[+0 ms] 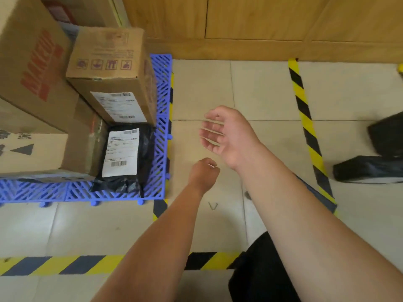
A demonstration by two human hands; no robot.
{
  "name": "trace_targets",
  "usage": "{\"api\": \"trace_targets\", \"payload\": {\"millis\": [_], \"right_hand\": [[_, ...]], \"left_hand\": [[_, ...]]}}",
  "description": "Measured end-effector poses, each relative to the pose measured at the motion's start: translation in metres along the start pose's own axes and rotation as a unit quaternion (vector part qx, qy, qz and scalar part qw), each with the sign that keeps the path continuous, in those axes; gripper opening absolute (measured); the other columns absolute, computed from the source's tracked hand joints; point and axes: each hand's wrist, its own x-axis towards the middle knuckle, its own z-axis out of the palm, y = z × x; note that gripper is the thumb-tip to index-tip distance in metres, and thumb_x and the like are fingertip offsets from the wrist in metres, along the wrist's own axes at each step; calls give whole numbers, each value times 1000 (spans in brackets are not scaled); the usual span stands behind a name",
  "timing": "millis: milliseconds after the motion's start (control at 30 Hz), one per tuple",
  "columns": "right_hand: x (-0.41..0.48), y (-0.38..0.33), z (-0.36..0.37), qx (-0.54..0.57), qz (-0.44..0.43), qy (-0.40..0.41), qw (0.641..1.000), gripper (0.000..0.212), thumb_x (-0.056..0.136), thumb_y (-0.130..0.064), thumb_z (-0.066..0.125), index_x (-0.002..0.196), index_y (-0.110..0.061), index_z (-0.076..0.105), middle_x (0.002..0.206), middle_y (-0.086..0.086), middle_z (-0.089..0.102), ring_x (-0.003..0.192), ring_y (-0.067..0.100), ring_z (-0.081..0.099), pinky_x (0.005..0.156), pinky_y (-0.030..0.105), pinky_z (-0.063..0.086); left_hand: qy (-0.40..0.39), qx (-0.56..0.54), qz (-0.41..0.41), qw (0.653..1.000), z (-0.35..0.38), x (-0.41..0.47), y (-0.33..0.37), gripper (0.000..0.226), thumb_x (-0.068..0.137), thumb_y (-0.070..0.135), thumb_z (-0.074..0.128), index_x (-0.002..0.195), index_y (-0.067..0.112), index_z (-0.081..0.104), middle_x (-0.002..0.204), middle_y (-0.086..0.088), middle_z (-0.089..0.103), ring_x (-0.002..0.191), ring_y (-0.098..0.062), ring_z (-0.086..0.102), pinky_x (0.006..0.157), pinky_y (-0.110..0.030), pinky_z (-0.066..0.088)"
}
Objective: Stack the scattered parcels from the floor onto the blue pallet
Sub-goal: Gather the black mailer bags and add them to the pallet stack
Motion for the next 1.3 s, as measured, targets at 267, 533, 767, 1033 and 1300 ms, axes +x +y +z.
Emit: {"api": "trace_targets", "payload": {"millis": [267, 533, 767, 1033, 1300], "right_hand": [[-26, -49, -117, 71, -71, 130, 986, 13, 92, -18, 55, 99, -9, 61, 98, 8, 63, 83, 22, 63, 80, 33, 52], [-48, -56, -157, 85, -121, 175, 974, 20, 91, -19, 57, 106, -9, 65, 103, 9, 67, 82, 22, 68, 77, 34, 57], [-48, -58, -155, 77, -140, 184, 970, 18, 91, -18, 57, 104, -9, 66, 101, 7, 67, 80, 20, 69, 82, 34, 57], [-26, -48, -116, -1, -174, 243, 954, 15, 86, -19, 59, 79, -6, 55, 85, 5, 52, 78, 20, 47, 71, 36, 40], [-23, -21, -37, 37, -30, -105, 993, 37, 85, -46, 67, 115, -25, 70, 111, -1, 71, 104, 25, 62, 94, 42, 43]], "left_hand": [[-150, 319, 315, 881, 111, 11, 76, 110, 70, 39, 76, 156, 26, 9, 162, -11, 8, 148, -37, 9, 119, -51, 11], [-139, 529, 369, 751, 174, -9, 109, 102, 85, 26, 65, 157, 20, -6, 164, -10, -1, 151, -33, -1, 121, -54, -1], [-130, 463, 246, 841, 139, -15, 89, 116, 63, 44, 79, 154, 20, 11, 147, -15, 26, 133, -39, 29, 111, -54, 24], [-224, -266, -98, 932, -37, -20, 82, 49, 64, 49, 79, 103, 22, 67, 101, -1, 69, 93, -19, 63, 78, -30, 48], [-197, -464, -38, 863, -208, -110, 81, 28, 62, 42, 73, 76, 19, 81, 85, -3, 77, 77, -20, 74, 74, -38, 58]]}}
